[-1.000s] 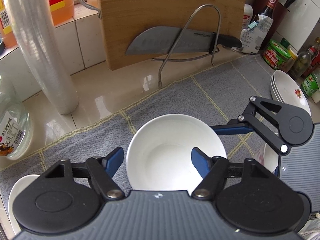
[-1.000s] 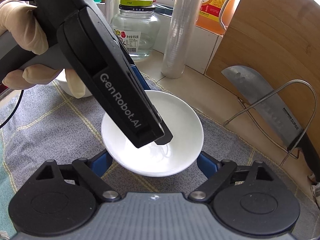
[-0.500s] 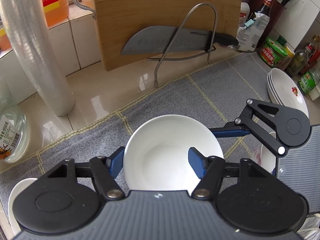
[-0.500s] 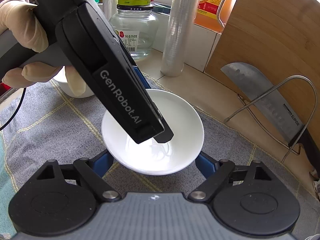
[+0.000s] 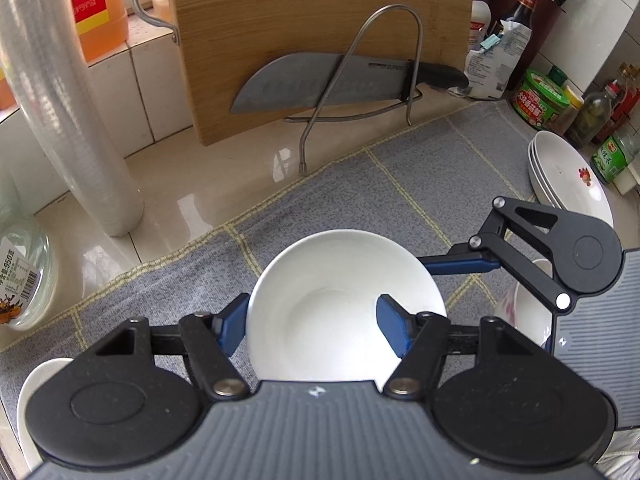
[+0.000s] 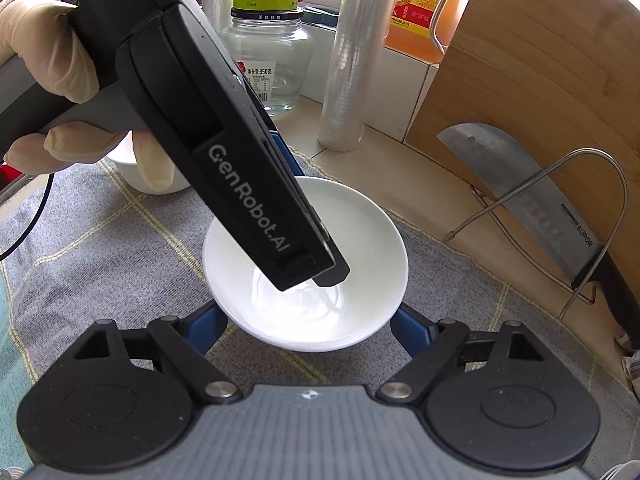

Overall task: Organize plates and bowls
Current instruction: 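Carry the held bowl with the left tool toward the placed bowl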

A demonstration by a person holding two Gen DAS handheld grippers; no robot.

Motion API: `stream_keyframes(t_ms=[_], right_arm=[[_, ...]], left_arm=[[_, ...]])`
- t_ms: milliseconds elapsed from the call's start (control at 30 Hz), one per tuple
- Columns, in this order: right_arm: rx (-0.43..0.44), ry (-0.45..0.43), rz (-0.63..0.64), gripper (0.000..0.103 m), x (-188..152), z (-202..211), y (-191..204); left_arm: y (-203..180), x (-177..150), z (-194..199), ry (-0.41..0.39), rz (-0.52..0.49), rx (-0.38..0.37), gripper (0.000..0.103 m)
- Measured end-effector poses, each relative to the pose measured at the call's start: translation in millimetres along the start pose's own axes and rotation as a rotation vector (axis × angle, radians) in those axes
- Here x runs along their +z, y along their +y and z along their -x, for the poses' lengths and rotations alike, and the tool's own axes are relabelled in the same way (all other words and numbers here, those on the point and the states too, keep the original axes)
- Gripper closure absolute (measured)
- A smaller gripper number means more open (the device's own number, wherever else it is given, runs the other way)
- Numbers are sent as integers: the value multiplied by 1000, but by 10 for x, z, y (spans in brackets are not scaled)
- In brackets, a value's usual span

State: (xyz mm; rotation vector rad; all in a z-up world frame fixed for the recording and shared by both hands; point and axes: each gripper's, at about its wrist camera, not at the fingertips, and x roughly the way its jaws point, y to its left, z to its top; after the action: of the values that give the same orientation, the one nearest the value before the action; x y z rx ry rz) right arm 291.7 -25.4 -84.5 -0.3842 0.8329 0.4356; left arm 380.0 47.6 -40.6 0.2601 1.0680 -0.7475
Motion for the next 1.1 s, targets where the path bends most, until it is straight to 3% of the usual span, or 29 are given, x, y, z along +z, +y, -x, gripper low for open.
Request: stream_keyframes(t_ms=[467,1100], right_arm=[[-22,-35,-18,12,-58,465,85],[-150,-48,-128,12,-438,1094,1]], left_arm=[[-353,-36,304,-34,-46,15,36],[-1081,138,473,-84,-201,-42,36]])
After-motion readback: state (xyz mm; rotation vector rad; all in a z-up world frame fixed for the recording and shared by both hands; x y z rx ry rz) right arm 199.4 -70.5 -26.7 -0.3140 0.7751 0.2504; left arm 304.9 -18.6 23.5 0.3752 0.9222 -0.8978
